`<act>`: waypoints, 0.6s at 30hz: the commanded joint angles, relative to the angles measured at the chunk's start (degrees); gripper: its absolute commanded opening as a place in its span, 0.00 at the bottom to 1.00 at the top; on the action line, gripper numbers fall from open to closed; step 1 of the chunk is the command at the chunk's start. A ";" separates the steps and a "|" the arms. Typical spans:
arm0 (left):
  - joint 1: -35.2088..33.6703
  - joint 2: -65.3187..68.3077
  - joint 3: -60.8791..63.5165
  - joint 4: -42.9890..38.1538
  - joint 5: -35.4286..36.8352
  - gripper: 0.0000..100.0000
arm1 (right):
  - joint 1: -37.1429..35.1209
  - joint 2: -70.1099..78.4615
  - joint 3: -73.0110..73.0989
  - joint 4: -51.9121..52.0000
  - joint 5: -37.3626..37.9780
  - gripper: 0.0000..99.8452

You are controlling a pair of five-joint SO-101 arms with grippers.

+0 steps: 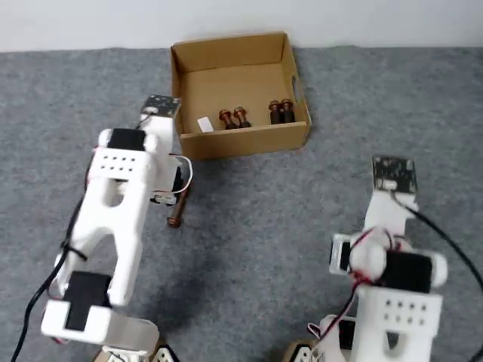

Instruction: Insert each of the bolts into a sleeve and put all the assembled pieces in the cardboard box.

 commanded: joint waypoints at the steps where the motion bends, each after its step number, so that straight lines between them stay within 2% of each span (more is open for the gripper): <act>1: 0.35 2.46 -4.26 -0.44 -0.53 0.10 | 1.89 -7.52 2.90 -2.95 -0.62 0.01; 6: 0.00 9.05 -4.79 -3.34 -4.31 0.10 | 4.26 -14.73 7.38 -5.05 -0.26 0.01; 18: 0.44 23.74 -4.88 -11.96 -3.96 0.10 | 4.44 -16.75 7.91 -5.49 -0.26 0.01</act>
